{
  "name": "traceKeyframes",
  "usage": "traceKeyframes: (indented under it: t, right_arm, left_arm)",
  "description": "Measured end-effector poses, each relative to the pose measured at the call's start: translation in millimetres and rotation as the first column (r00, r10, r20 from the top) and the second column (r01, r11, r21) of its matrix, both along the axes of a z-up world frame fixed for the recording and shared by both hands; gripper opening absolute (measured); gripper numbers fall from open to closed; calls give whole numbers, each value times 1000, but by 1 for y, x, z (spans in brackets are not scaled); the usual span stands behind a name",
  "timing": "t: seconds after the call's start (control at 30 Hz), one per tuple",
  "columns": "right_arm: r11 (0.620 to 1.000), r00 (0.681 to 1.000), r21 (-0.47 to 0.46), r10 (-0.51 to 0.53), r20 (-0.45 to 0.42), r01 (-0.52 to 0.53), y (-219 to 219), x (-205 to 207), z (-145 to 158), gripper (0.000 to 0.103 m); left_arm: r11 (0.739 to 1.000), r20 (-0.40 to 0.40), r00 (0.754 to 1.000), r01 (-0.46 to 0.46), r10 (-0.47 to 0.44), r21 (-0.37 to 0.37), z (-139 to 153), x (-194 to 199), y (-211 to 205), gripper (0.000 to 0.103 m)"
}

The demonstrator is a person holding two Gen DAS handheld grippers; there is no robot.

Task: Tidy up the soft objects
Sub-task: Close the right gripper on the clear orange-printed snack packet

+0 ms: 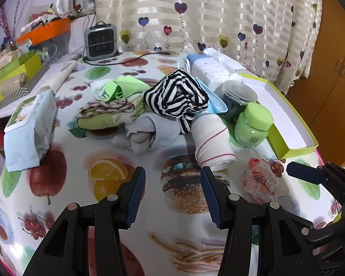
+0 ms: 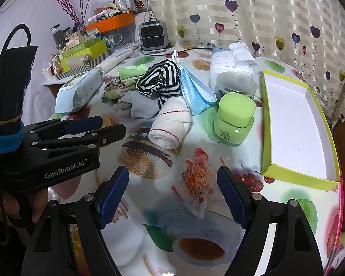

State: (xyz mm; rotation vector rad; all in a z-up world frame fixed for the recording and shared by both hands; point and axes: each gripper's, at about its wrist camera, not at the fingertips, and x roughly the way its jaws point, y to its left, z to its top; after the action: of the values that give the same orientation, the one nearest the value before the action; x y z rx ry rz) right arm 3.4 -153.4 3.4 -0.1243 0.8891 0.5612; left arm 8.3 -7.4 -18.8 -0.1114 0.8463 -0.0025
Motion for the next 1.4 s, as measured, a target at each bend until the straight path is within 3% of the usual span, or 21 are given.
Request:
traceKeyframes:
  t: [0.93, 1.4]
  right_arm:
    - [1000, 999, 6, -25, -20, 25, -7, 5, -1, 80]
    - [999, 997, 2, -51, -52, 51, -10, 14, -10, 80]
  left_arm:
    - [1000, -13, 1000, 24, -24, -14, 0, 3, -1, 49]
    - [996, -8, 998, 61, -62, -60, 0, 5, -4, 49]
